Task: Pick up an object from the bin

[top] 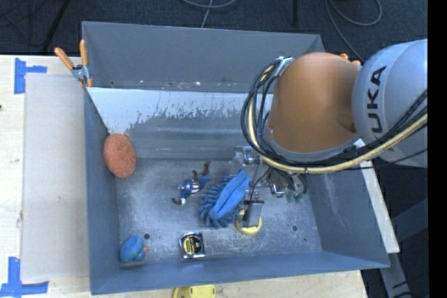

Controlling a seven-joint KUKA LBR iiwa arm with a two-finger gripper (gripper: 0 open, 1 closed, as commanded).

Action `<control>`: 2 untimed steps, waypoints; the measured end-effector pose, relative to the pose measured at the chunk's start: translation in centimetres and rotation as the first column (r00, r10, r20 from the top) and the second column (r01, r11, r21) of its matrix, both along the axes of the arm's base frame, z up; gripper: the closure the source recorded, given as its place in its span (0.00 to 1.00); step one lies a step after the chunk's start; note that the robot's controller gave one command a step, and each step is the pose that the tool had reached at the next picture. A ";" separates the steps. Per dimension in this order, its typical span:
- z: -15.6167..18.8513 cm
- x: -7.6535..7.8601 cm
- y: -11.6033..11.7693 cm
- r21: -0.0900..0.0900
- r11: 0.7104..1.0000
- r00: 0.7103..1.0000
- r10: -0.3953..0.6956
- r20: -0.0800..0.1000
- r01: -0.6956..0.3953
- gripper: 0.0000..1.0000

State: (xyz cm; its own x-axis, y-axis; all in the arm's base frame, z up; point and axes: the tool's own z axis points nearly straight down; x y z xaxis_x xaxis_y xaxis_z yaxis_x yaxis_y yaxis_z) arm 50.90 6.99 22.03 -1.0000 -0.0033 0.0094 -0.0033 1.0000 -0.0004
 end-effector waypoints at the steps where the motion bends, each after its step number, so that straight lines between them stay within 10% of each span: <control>1: 0.5 0.1 -0.1 0.001 1.000 1.000 -0.003 0.008 0.003 0.00; 2: -5.6 2.3 -0.8 0.000 0.992 0.992 0.129 0.011 -0.129 0.00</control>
Offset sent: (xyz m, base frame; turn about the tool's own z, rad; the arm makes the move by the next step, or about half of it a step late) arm 0.0546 -0.0223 -0.1503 -0.3243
